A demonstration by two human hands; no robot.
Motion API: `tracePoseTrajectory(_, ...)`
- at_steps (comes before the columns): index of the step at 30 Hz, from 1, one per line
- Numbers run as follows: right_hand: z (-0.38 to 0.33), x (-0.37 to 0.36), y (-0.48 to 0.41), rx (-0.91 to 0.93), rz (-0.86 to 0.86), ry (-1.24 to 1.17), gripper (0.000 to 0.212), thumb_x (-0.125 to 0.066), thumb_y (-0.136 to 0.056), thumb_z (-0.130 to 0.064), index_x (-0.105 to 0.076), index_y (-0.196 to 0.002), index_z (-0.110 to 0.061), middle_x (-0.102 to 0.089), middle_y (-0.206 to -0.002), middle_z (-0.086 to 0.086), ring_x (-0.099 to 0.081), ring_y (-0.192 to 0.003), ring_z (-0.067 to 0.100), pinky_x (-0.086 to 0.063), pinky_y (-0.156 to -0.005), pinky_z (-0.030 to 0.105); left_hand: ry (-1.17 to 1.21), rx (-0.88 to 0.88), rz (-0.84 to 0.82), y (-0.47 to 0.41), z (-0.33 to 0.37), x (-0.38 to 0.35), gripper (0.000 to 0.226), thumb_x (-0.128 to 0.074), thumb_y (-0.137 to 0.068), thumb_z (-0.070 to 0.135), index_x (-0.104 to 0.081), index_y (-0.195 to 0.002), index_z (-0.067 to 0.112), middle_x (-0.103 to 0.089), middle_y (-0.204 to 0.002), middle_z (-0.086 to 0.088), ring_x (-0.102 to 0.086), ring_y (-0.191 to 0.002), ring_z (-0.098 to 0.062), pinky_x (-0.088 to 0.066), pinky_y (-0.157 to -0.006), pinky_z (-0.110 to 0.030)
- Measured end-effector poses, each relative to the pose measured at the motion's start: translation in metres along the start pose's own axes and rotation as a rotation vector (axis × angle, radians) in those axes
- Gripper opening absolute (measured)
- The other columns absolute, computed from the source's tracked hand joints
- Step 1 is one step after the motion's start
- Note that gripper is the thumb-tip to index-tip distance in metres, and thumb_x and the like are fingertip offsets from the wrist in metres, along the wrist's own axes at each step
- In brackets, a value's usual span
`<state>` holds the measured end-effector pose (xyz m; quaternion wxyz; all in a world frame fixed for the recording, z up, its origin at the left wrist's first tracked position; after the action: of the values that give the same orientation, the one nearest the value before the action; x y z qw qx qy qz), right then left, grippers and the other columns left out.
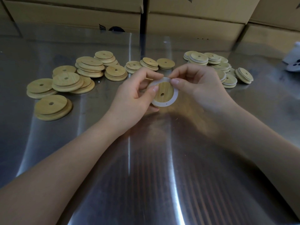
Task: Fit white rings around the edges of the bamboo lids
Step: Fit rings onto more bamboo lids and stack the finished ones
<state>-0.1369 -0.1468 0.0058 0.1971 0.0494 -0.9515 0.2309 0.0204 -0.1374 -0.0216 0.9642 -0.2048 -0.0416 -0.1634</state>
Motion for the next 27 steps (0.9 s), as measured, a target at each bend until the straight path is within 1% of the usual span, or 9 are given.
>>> tracePoseTrajectory(3,0.001,0.0,-0.0002,-0.005,-0.006,-0.012,0.019,-0.065,-0.088,-0.002,-0.067,-0.085,-0.02,-0.068,-0.083,-0.005,-0.063,-0.081,0.008,-0.051,-0.078,0.024,0.008,-0.008,0.018,0.0007,0.001,0.0004,0.017,-0.053,-0.098,0.004,-0.057,-0.103,0.02,-0.07,-0.106,0.0,-0.07,-0.096,-0.014,-0.061,-0.062,-0.031)
tracePoseTrajectory(9,0.0034,-0.0011,-0.0003,-0.01,0.003,-0.022,0.015,-0.068,-0.083,-0.008,-0.069,-0.082,-0.023,-0.07,-0.081,-0.007,-0.065,-0.081,0.011,-0.053,-0.078,0.027,-0.02,-0.029,0.069,0.0009,0.0035,0.0044,0.023,-0.057,-0.096,0.005,-0.062,-0.096,0.028,-0.069,-0.105,0.005,-0.071,-0.092,-0.012,-0.059,-0.058,-0.027)
tracePoseTrajectory(13,0.0072,0.0002,0.0003,-0.035,0.023,-0.039,0.013,-0.069,-0.081,-0.01,-0.071,-0.079,-0.023,-0.072,-0.081,-0.006,-0.067,-0.082,0.013,-0.054,-0.078,0.028,-0.059,-0.047,0.092,0.0002,0.0043,0.0055,0.026,-0.059,-0.095,0.006,-0.065,-0.099,0.031,-0.07,-0.106,0.001,-0.07,-0.091,-0.012,-0.059,-0.058,-0.026)
tracePoseTrajectory(15,0.0083,0.0005,0.0006,-0.043,0.035,-0.059,0.012,-0.07,-0.08,-0.011,-0.071,-0.079,-0.023,-0.073,-0.079,-0.006,-0.067,-0.08,0.012,-0.053,-0.076,0.026,-0.068,-0.055,0.103,-0.0002,0.0042,0.0058,0.027,-0.059,-0.095,0.005,-0.068,-0.103,0.029,-0.071,-0.106,-0.003,-0.07,-0.092,-0.013,-0.06,-0.059,-0.027)
tracePoseTrajectory(18,0.0088,0.0002,0.0014,-0.049,0.039,-0.082,0.01,-0.07,-0.079,-0.011,-0.07,-0.078,-0.022,-0.073,-0.079,-0.006,-0.068,-0.08,0.012,-0.053,-0.074,0.025,-0.072,-0.068,0.116,-0.0002,0.0053,0.0067,0.026,-0.059,-0.094,0.004,-0.069,-0.107,0.025,-0.072,-0.105,-0.003,-0.07,-0.092,-0.013,-0.059,-0.058,-0.026)
tracePoseTrajectory(23,0.0075,0.0013,0.0013,-0.043,0.02,-0.101,0.014,-0.07,-0.082,-0.006,-0.072,-0.083,-0.02,-0.074,-0.087,0.001,-0.07,-0.086,0.016,-0.055,-0.078,0.028,-0.069,-0.066,0.142,0.0003,0.0052,0.0086,0.025,-0.06,-0.095,0.005,-0.069,-0.109,0.024,-0.072,-0.105,-0.002,-0.071,-0.092,-0.013,-0.06,-0.057,-0.028)
tracePoseTrajectory(25,0.0066,0.0014,0.0015,-0.045,0.013,-0.093,0.017,-0.069,-0.084,-0.002,-0.073,-0.086,-0.018,-0.075,-0.087,0.0,-0.07,-0.087,0.015,-0.055,-0.079,0.026,-0.05,-0.048,0.152,-0.0002,0.0038,0.0092,0.024,-0.063,-0.093,0.007,-0.069,-0.108,0.024,-0.071,-0.105,-0.002,-0.071,-0.091,-0.014,-0.06,-0.058,-0.031)
tracePoseTrajectory(27,0.0048,0.0013,0.002,-0.038,0.013,-0.091,0.019,-0.068,-0.085,0.001,-0.073,-0.088,-0.017,-0.075,-0.086,-0.003,-0.07,-0.087,0.013,-0.054,-0.078,0.023,-0.042,-0.029,0.154,-0.0007,0.0024,0.0095,0.024,-0.068,-0.09,0.008,-0.069,-0.108,0.024,-0.071,-0.107,-0.001,-0.071,-0.091,-0.013,-0.06,-0.058,-0.03)
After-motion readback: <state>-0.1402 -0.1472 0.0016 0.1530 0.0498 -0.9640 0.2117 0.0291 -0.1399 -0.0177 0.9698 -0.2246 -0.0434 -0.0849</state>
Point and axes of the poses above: each hand's wrist, its own y-axis away from the middle knuckle, its own x-axis out of the back of the hand, z = x × y, the point moved 6 cm from there along -y, towards the middle knuckle
